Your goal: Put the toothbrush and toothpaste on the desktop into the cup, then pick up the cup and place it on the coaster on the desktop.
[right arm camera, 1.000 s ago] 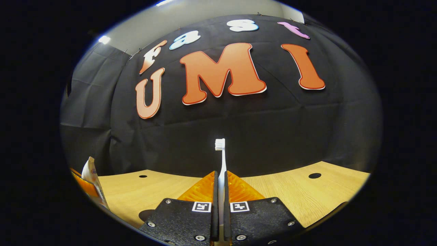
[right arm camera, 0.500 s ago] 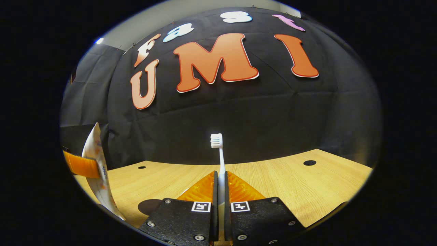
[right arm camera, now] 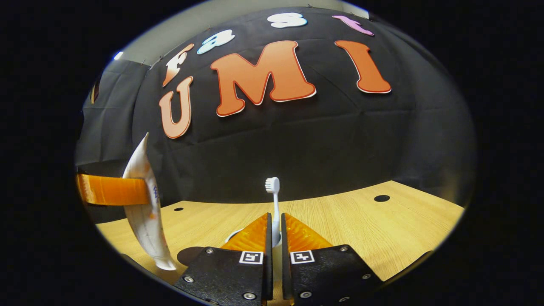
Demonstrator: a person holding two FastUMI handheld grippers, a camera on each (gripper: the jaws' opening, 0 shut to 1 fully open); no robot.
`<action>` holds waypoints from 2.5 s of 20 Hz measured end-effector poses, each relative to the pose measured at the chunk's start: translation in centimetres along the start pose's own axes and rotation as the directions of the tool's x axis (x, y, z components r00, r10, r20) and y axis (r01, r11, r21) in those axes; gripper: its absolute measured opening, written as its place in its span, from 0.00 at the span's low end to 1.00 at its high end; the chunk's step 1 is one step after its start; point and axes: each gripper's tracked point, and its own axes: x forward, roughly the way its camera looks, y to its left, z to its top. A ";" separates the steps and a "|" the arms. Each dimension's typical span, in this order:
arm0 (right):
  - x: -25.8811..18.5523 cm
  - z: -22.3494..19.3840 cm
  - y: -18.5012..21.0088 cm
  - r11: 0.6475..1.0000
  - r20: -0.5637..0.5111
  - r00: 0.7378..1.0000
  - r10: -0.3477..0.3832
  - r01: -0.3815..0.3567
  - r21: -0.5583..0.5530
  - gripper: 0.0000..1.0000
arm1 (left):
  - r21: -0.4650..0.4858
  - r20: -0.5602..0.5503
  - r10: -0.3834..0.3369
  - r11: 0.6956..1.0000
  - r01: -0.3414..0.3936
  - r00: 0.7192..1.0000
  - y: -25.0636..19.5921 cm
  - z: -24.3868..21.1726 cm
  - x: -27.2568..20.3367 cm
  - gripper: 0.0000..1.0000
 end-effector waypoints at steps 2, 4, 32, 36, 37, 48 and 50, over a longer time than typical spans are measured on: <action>-0.3 0.2 0.0 1.000 -0.005 1.000 0.001 -0.001 0.011 0.10 | -0.005 0.019 0.003 1.000 -0.003 1.000 0.1 0.5 0.4 0.07; -0.8 0.5 -0.3 1.000 0.000 1.000 -0.002 0.002 0.016 0.10 | -0.019 0.032 0.003 1.000 -0.002 0.999 0.1 0.6 0.8 0.07; -6.6 0.7 -2.5 1.000 -0.052 0.999 -0.018 0.017 -0.022 0.55 | -0.025 0.140 -0.014 1.000 0.017 0.990 -1.3 -0.9 9.7 0.07; -6.9 0.5 -2.3 0.999 -0.070 0.998 -0.004 0.002 -0.037 0.67 | -0.012 0.091 -0.001 1.000 0.002 0.996 -1.0 -2.6 10.1 0.07; -6.9 0.5 -2.4 0.999 -0.071 0.997 -0.005 0.002 -0.045 0.69 | -0.008 0.079 -0.001 1.000 0.001 0.997 -0.9 -3.1 10.0 0.07; -7.0 -0.2 -2.0 0.999 -0.113 0.994 0.007 -0.012 -0.042 0.76 | 0.017 -0.055 -0.011 1.000 0.012 0.998 -0.3 -6.2 8.9 0.24; -7.2 -0.6 -2.2 0.999 -0.138 0.990 -0.003 -0.003 -0.050 0.87 | 0.037 -0.069 0.002 0.999 0.001 0.998 0.2 -6.4 8.6 0.43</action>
